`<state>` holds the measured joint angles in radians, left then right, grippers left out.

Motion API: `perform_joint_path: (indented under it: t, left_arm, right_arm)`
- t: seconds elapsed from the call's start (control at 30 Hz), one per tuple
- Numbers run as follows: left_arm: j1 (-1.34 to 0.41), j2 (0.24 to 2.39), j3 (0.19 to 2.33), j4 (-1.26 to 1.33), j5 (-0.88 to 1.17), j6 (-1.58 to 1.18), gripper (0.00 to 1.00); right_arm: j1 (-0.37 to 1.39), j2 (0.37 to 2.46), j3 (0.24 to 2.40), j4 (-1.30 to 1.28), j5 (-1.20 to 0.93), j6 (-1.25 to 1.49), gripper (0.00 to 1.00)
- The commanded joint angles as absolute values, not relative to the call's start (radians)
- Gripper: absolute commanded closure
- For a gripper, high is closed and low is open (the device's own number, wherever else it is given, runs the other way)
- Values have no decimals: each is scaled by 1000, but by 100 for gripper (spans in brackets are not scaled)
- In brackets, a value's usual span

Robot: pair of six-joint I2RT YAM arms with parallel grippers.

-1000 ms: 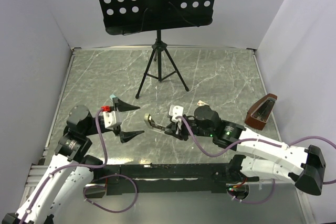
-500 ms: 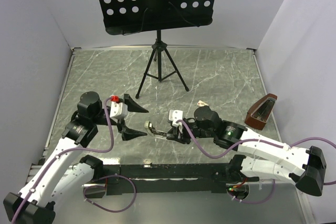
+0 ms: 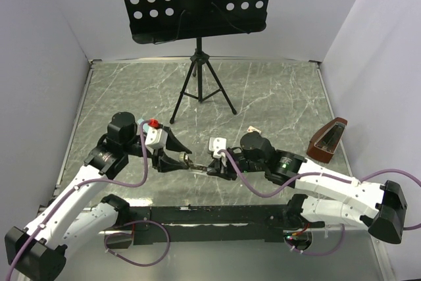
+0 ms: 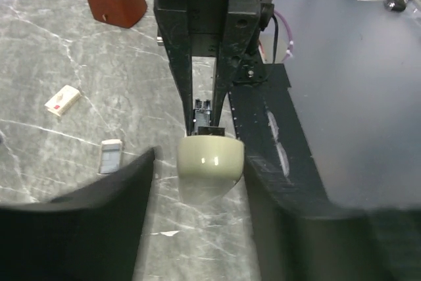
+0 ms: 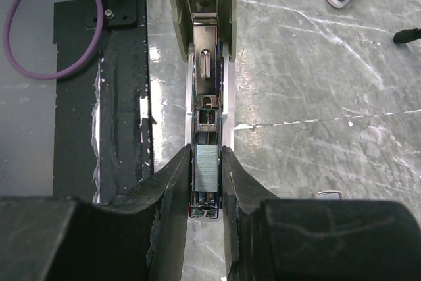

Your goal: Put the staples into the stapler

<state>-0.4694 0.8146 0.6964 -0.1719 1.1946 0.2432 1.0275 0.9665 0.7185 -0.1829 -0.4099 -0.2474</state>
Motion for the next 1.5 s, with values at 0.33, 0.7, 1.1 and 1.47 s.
perform_joint_path:
  t: [0.33,0.7,1.1,1.47]
  left_arm:
    - [-482,730,674,-20,1027,95,99]
    - [-483,511,450,339,661,-228,99]
    - [-483,491,408,394,635,-235,99]
    - [-482,506,407,417,652,-238,99]
  right_arm:
    - [1000,948,701,-20,-393,-177,64]
    - [668,805,465,391,-667,252,19]
    - [618,882,396,586,-454,610,22]
    - [618,1003,374,769,-452,765,30]
